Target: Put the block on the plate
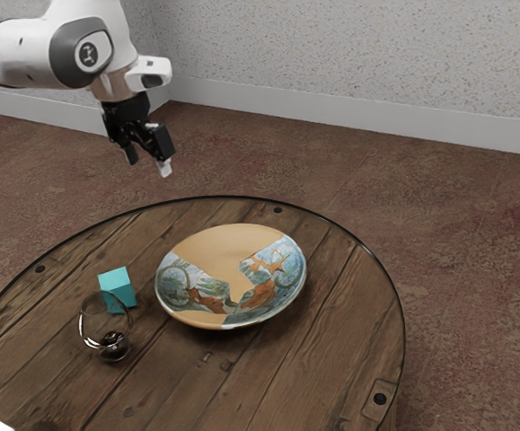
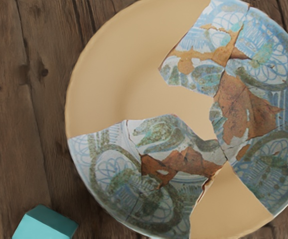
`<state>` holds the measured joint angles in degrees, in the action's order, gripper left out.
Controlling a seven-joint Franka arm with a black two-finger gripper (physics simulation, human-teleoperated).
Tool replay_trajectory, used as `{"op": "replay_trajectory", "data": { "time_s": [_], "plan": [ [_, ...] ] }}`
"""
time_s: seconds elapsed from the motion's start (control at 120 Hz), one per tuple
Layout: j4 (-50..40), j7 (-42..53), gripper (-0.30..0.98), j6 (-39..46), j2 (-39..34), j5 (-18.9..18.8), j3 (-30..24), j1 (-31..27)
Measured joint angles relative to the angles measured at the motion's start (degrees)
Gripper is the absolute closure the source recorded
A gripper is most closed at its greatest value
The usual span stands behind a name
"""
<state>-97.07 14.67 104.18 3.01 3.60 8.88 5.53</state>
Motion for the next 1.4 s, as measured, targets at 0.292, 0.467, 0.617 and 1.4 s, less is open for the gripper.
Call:
{"op": "replay_trajectory", "data": {
  "time_s": [0.292,0.467,0.617,1.4],
  "plan": [
    [-1.9,0.0,0.0,-0.7,-0.9,0.0,0.2,0.3],
    [-11.0,0.6,0.0,-2.7,-5.7,-2.1,0.6,0.1],
    [-19.0,7.0,0.0,4.0,-6.0,-5.4,1.4,-1.2],
    [-23.6,40.8,0.0,29.2,13.3,-1.8,1.5,-10.4]
  ]
}}
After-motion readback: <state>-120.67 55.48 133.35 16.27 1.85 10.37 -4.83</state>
